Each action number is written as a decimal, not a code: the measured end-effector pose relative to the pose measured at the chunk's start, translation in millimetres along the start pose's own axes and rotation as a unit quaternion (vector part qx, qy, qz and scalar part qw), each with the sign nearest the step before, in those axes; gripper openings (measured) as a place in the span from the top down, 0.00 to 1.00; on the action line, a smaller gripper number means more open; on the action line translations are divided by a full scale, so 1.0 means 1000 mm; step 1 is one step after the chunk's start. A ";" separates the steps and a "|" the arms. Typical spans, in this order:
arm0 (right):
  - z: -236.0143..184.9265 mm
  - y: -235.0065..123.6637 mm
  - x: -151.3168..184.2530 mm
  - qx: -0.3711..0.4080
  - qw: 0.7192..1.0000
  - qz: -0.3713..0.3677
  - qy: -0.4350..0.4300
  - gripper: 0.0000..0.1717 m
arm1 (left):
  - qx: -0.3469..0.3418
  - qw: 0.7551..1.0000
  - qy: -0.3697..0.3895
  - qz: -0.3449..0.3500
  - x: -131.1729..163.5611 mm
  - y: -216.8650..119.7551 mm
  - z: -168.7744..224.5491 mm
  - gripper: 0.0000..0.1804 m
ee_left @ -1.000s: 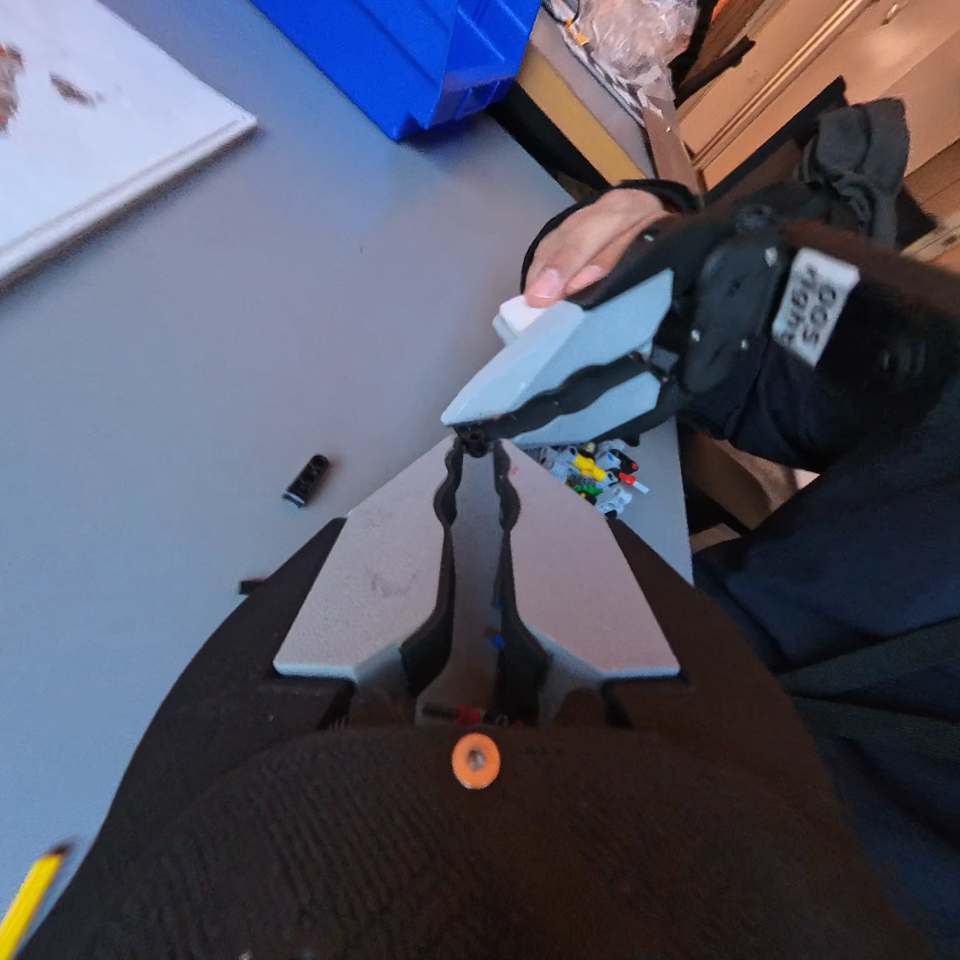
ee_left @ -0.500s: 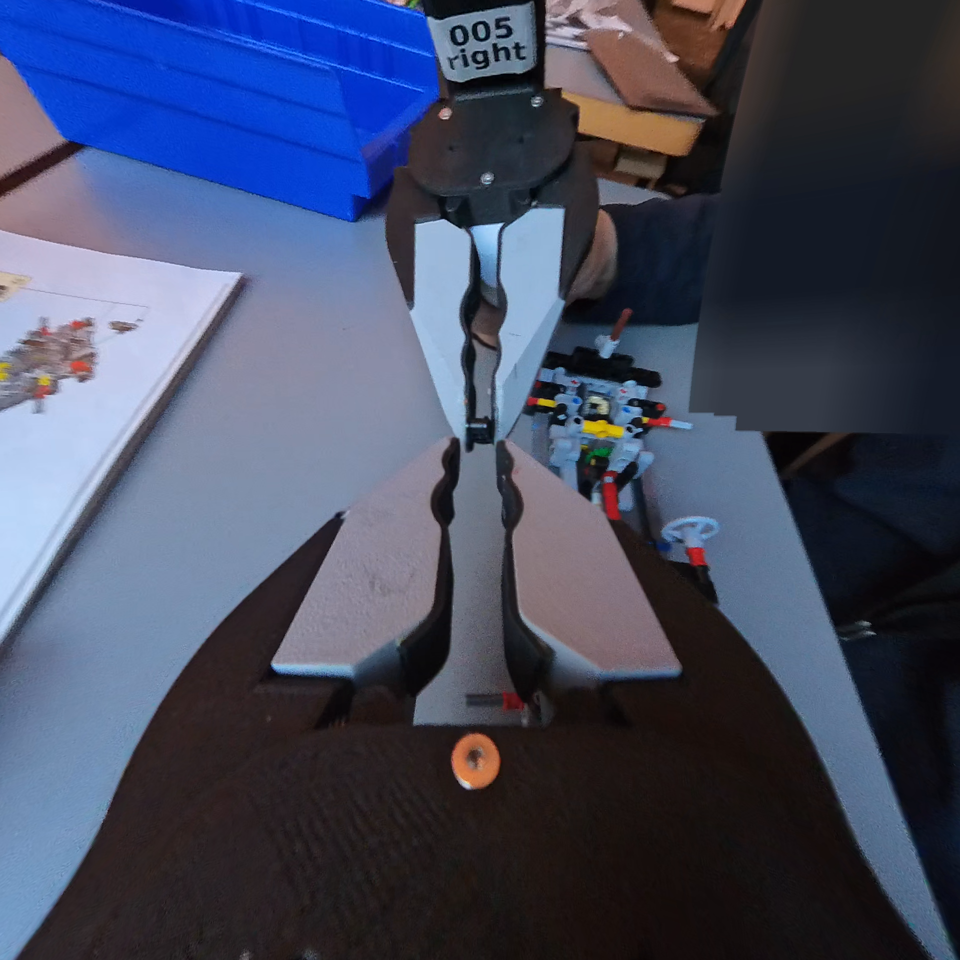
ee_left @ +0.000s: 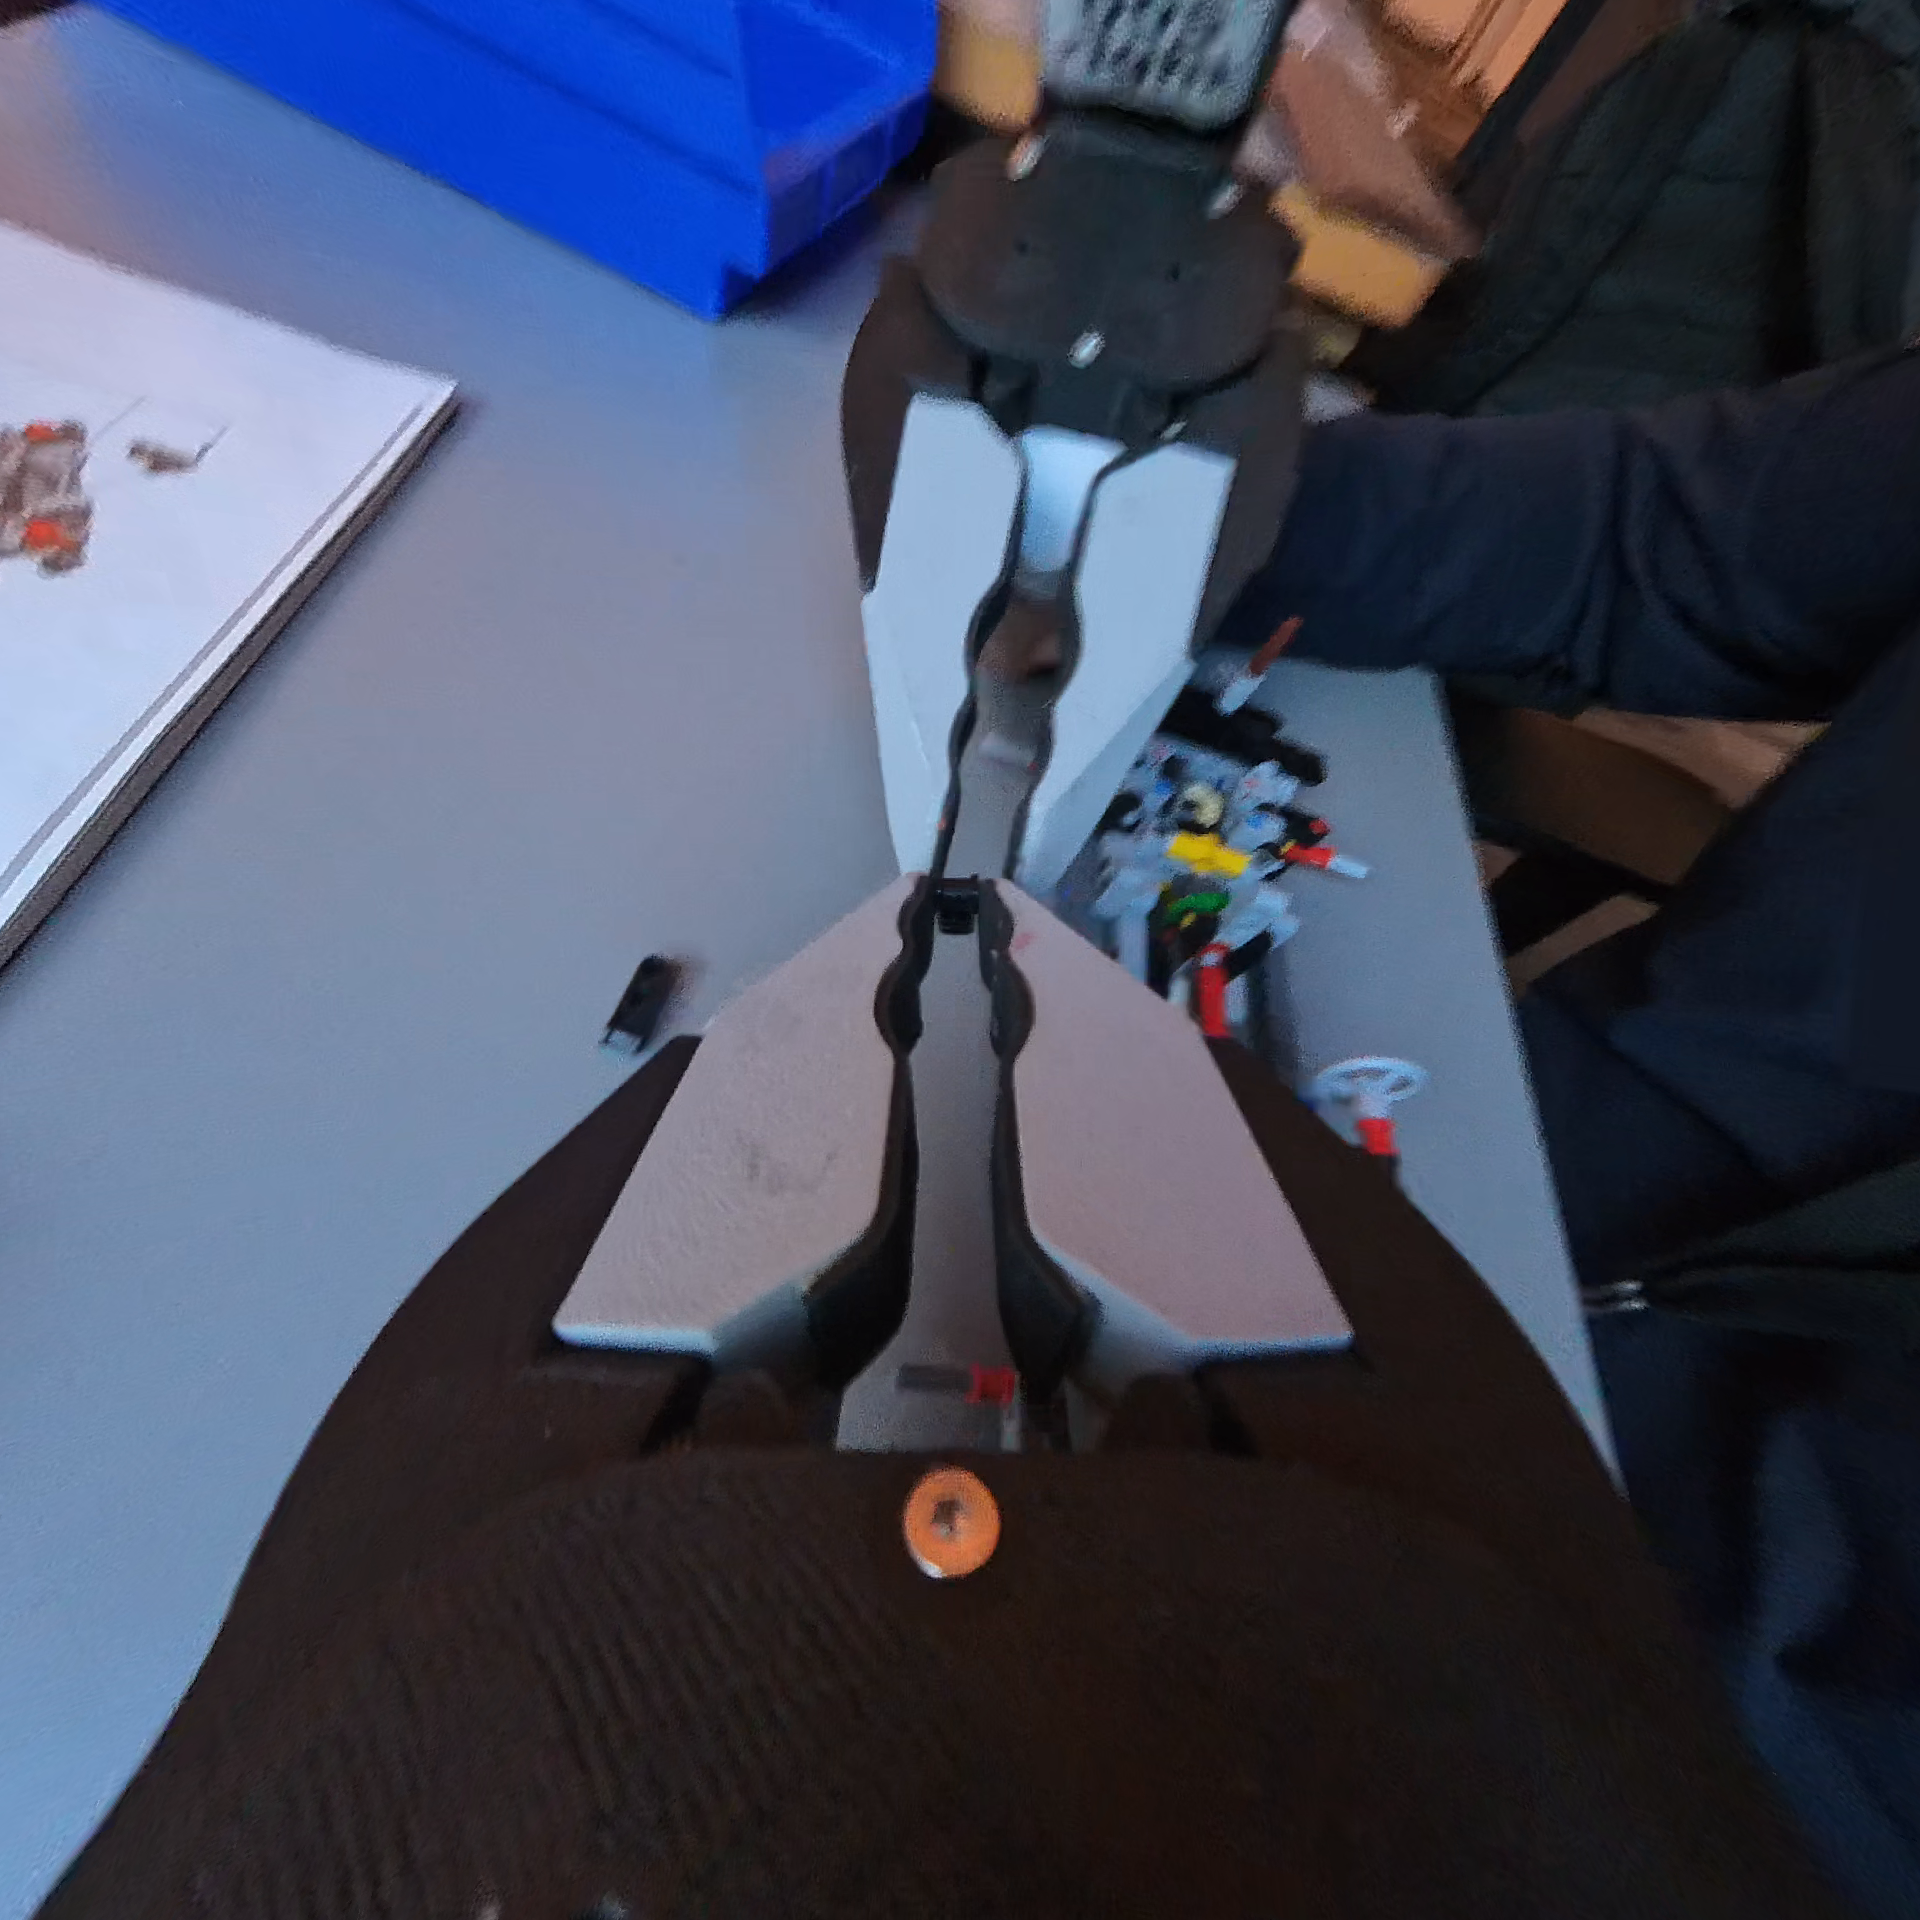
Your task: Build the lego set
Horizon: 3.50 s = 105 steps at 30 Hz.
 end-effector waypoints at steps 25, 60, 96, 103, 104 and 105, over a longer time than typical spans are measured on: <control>-0.001 0.003 0.002 -0.008 1.000 0.003 0.009 0.97 | -0.010 1.000 -0.029 -0.003 0.002 0.006 -0.002 0.97; -0.002 -0.012 -0.022 -0.070 0.990 0.080 0.095 0.98 | 0.048 0.989 -0.073 0.118 -0.025 -0.008 0.005 0.97; 0.004 -0.008 -0.012 -0.064 0.991 0.051 0.104 0.98 | 0.058 0.991 -0.095 0.075 -0.008 -0.002 0.001 0.97; 0.003 -0.018 -0.020 -0.080 0.989 0.078 0.102 0.92 | 0.031 0.999 -0.036 0.025 -0.002 0.006 0.006 0.97; 0.001 -0.017 -0.019 -0.080 0.989 0.074 0.096 0.92 | 0.032 0.999 -0.036 0.024 -0.002 0.006 0.007 0.97; 0.000 -0.015 -0.018 -0.078 0.990 0.070 0.090 0.93 | 0.034 0.998 -0.036 0.025 -0.002 0.006 0.007 0.97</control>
Point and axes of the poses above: each gripper's, where its closed fingertips meet, y out along the fingers, x out of its underside, z = x × y across the jaws, the point moved 1 cm from there along -y, back along the fingers, and after that the axes turned 10 degrees about x, right-handed, at the moved point
